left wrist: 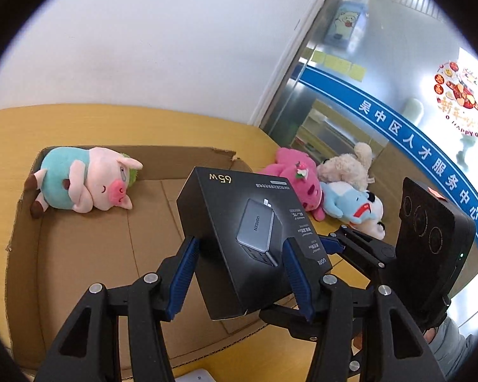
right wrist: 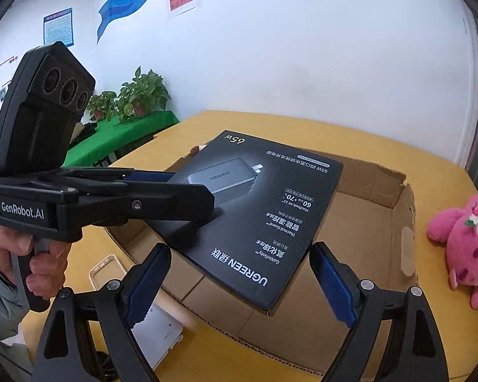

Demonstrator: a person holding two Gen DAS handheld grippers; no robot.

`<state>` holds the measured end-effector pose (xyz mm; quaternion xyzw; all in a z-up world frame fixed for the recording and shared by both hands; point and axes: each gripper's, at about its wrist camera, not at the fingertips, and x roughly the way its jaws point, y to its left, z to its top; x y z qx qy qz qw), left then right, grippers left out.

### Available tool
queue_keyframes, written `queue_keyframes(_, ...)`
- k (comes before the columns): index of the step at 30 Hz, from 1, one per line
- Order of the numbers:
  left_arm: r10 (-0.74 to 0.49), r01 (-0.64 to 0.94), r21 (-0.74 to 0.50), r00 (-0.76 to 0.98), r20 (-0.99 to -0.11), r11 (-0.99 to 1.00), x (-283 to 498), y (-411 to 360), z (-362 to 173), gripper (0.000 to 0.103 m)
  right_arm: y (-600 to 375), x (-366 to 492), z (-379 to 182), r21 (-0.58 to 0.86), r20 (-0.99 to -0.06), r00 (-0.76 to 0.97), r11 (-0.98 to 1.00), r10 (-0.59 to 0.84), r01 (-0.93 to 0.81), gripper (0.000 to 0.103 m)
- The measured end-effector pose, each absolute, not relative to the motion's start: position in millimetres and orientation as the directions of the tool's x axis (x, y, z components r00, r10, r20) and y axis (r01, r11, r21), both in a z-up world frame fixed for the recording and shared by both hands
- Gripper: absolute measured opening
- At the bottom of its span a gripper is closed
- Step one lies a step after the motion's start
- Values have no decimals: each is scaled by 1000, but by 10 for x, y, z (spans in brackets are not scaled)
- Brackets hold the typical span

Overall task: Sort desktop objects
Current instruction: 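Lift the charger box with both grippers and carry it over the cardboard box, then lower the charger box beside the plush and open both grippers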

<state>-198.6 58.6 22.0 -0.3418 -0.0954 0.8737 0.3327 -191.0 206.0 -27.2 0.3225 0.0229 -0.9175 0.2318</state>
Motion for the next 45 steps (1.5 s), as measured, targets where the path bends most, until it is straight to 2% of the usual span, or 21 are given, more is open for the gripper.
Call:
queue_keyframes(6, 648, -518, -391, -568, -508, -761, -2047, 518, 446, 54, 1961, -1962, -94, 95, -590, -692, -887, -417, 453, 89)
queue_keyframes(11, 654, -533, -384, -558, -511, -754, -2460, 591, 629, 54, 2036, -2267, 109, 105, -570, -709, -892, -416, 439, 89)
queue_keyframes(15, 650, -514, -402, -539, -536, -758, -3022, 656, 548, 54, 2179, -2721, 152, 111, -584, -695, -889, -420, 444, 89)
queue_keyframes(23, 613, -419, -452, -451, -649, -787, -4009, 804, -179, 54, 2442, -3750, -409, 172, -703, -567, -877, -429, 449, 89)
queue_keyframes(28, 565, -338, -457, -403, -720, -823, -4270, 841, -591, 54, 2427, -4106, -868, 202, -761, -487, -869, -430, 451, 89)
queue_keyframes(36, 505, -241, -446, -325, -800, -862, -4460, 908, -1057, 52, 2432, -4401, -1343, 281, -793, -410, -868, -450, 409, 87)
queue_keyframes(42, 487, -221, -435, -360, -795, -873, -4465, 913, -1039, 51, 2511, -4505, -1405, 292, -774, -458, -889, -436, 353, 86)
queue_keyframes(45, 477, -252, -406, -417, -774, -878, -4310, 859, -766, 51, 2477, -4390, -1298, 235, -795, -474, -912, -380, 336, 87)
